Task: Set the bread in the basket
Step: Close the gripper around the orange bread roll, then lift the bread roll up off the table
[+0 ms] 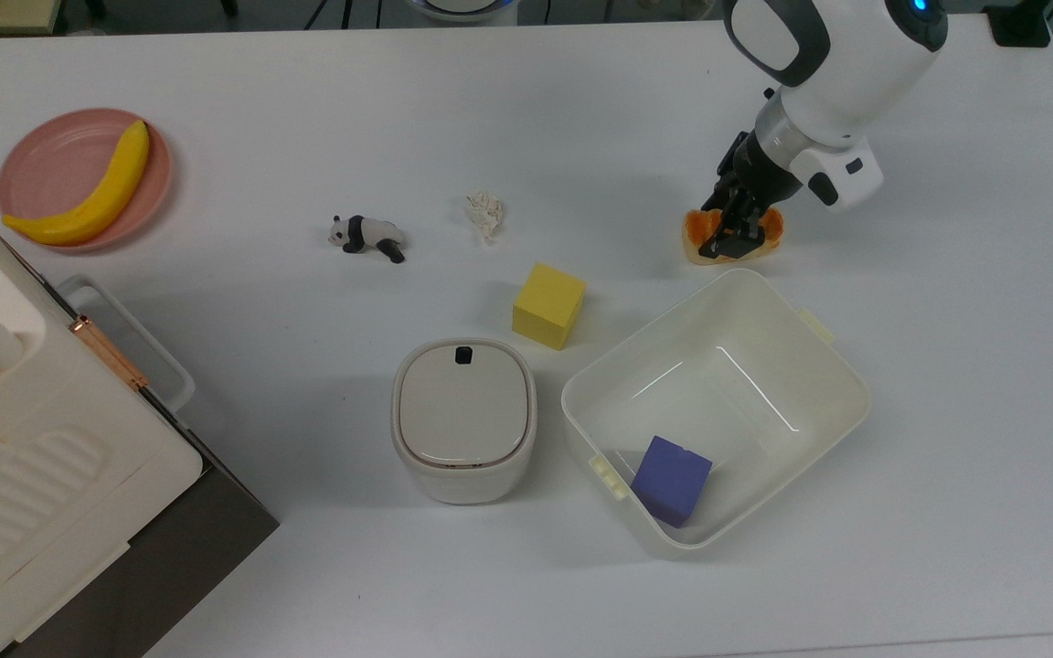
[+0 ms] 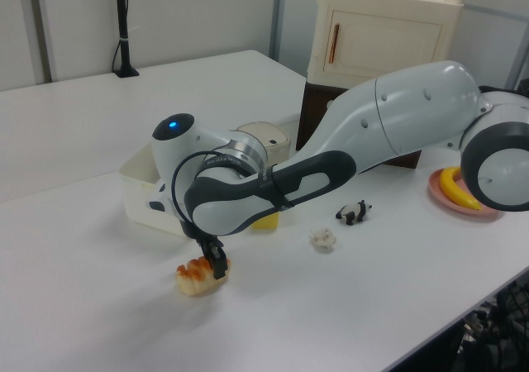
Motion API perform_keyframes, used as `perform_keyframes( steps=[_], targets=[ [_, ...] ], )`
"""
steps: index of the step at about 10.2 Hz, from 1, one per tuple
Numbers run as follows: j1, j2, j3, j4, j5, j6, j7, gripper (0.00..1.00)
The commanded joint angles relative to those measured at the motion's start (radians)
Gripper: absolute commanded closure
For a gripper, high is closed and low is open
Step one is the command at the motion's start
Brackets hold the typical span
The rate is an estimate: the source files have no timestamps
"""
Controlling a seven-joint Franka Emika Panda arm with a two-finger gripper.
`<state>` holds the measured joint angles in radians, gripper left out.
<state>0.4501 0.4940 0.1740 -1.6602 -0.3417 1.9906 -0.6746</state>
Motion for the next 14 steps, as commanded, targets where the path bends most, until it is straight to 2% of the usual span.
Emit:
perform_keyframes(
  steps=[1,3,4,6,8,11,13,14],
  targets=[
    [-0.002,0.002,0.005,-0.007,-0.017,0.022,-0.011,0.84],
    [-0.002,-0.043,0.01,-0.006,-0.004,-0.01,-0.002,0.85],
    [-0.001,-0.078,0.016,0.023,0.018,-0.086,0.019,0.85],
    [-0.002,-0.109,0.024,0.113,0.085,-0.194,0.081,0.85],
    [-0.007,-0.126,0.018,0.196,0.14,-0.237,0.16,0.84],
    [-0.034,-0.118,0.005,0.255,0.153,-0.17,0.389,0.84],
    [-0.074,-0.104,-0.001,0.255,0.151,0.021,0.601,0.84],
    [-0.099,-0.1,-0.019,0.255,0.151,0.109,0.656,0.82]
  ],
)
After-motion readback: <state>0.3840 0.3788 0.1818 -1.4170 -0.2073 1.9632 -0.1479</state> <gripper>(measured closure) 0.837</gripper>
